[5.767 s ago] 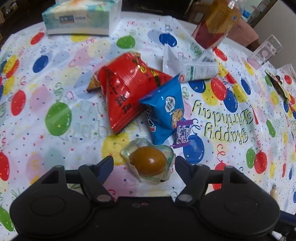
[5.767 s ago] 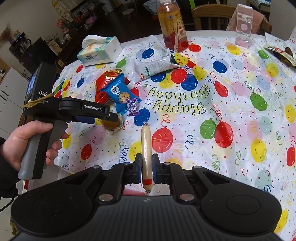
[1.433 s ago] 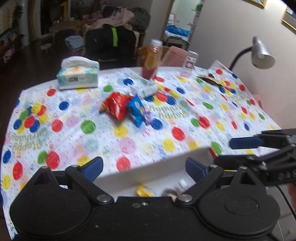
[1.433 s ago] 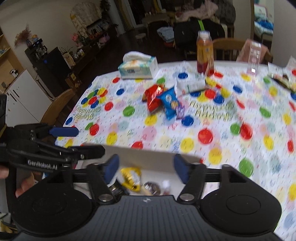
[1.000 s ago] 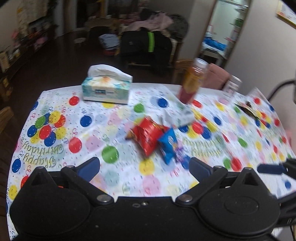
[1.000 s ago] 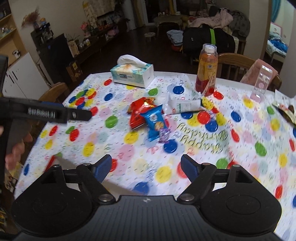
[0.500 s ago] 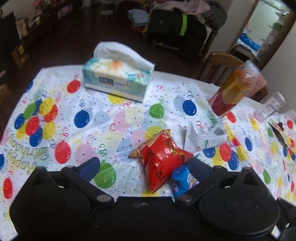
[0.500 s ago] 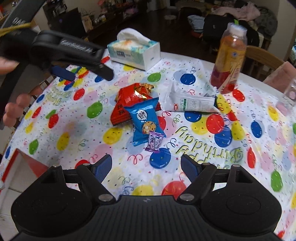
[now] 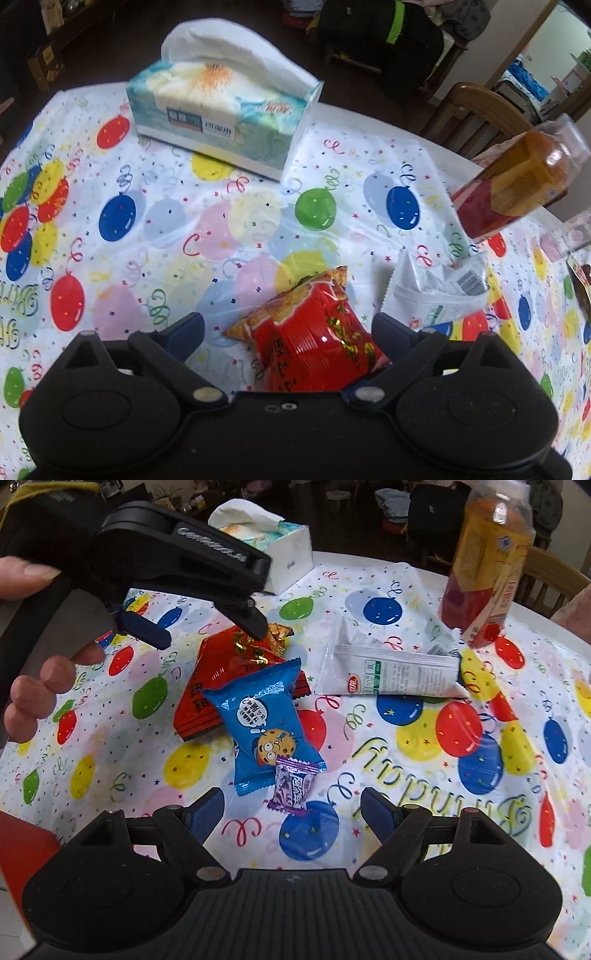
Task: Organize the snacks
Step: 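Grasp the red chip bag with the left tool while the right tool grasps the purple candy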
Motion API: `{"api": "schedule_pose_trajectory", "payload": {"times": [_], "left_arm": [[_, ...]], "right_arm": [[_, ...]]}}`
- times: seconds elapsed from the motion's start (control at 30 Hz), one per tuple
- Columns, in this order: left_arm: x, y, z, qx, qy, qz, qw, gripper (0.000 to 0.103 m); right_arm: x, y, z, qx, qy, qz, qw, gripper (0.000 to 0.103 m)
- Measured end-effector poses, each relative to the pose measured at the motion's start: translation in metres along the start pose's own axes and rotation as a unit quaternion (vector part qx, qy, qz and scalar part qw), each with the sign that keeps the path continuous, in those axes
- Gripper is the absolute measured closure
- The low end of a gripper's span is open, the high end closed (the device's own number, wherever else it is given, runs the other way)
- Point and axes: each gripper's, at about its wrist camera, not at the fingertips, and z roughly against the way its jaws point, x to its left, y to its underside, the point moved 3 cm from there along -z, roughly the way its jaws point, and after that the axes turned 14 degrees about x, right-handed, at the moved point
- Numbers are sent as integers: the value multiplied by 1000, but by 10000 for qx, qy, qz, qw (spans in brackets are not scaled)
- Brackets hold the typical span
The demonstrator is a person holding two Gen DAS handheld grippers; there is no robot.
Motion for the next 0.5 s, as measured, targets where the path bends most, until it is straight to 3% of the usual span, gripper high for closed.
{"api": "schedule_pose_trajectory", "payload": {"times": [0.23,0.5], "left_arm": [[4,-7,-20,219,288,200,9991,17],[5,-5,-19,100,345,230,9991,21]], "right_arm": [[6,-3,-15,64,22,153,9999,40],[7,-2,-23,75,102,86,9999,70]]}}
